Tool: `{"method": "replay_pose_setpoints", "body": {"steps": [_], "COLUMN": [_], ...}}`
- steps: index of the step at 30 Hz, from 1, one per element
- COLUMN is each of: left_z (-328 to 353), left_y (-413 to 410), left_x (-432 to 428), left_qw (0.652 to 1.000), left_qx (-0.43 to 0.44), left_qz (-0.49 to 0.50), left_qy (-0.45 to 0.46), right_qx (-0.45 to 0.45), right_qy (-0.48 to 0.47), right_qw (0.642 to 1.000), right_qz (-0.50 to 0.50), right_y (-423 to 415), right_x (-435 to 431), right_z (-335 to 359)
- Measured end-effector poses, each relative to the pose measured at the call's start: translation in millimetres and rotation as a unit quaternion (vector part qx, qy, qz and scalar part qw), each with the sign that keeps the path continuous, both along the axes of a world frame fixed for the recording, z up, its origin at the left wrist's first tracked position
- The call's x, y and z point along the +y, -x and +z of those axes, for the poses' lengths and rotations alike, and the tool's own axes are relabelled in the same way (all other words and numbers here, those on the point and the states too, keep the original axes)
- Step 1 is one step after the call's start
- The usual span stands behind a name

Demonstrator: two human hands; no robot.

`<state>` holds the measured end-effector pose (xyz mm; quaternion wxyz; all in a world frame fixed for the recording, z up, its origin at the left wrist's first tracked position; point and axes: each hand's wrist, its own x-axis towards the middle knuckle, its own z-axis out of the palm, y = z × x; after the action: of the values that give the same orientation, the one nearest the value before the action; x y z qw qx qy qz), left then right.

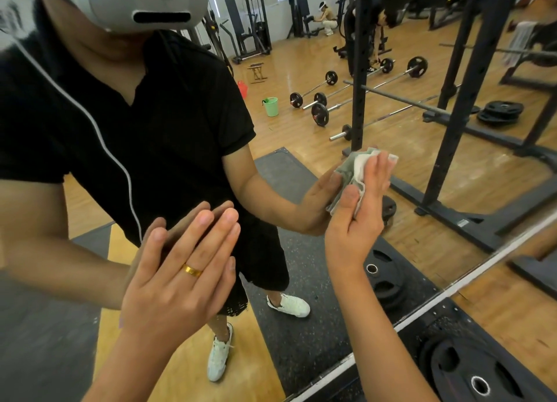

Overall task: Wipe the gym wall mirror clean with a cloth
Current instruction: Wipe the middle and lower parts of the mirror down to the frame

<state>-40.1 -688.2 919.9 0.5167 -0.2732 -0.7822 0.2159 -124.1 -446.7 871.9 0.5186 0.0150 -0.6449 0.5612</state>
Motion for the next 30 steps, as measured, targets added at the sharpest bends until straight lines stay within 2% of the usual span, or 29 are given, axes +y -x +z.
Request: {"method": "replay_pose_setpoints", "body": {"steps": [2,4,8,11,14,17,18,22,24,27,30], "left_z": [0.9,-0.8,-1.0,0.7,-0.8,0.2,0.6,-0.7,-0.7,1.3,0.8], "left_y": [-0.6,-2.5,-2.1,-0.4,-0.9,-0.4,0.0,-0.7,-0.3,0.8,-0.4], "left_x": [-1.1,-1.5,-1.6,-1.4,0.9,2.8,2.4,0.5,0.6,0.5,-0.7], "left_qw": [1.0,1.0,1.0,1.0,1.0,1.0,1.0,1.0,1.0,1.0,1.0], "left_qx": [-0.001,-0.005,-0.004,0.0,0.001,0.002,0.003,0.01,0.008,0.004,0.0], "left_qz": [0.001,0.0,-0.001,0.001,-0.003,-0.003,0.0,0.008,0.007,0.008,0.01], "left_qy": [0.0,-0.002,0.002,-0.002,-0.008,-0.007,-0.005,-0.003,-0.005,-0.006,-0.009], "right_qx": [0.007,0.012,0.043,0.047,0.016,0.006,0.011,0.01,0.012,0.032,0.035], "right_qy": [-0.011,-0.067,-0.199,-0.141,-0.003,0.117,0.107,-0.12,-0.177,-0.176,-0.062], "right_qw": [1.0,0.997,0.979,0.989,1.0,0.993,0.993,0.99,0.983,0.983,0.997], "right_qz": [0.022,0.046,0.013,0.009,0.005,0.031,0.048,0.072,0.056,0.032,0.033], "right_y": [-9.8,-17.8,-1.2,10.9,11.3,-0.2,-8.7,-42.3,-36.9,-15.8,-0.9], "right_x": [-22.9,-29.0,15.2,33.6,22.2,-8.0,-21.8,-63.6,-55.5,-25.0,-4.5], "right_z": [-7.2,-19.8,-19.3,2.0,22.6,38.4,34.8,-28.5,-40.6,-7.7,35.9]}}
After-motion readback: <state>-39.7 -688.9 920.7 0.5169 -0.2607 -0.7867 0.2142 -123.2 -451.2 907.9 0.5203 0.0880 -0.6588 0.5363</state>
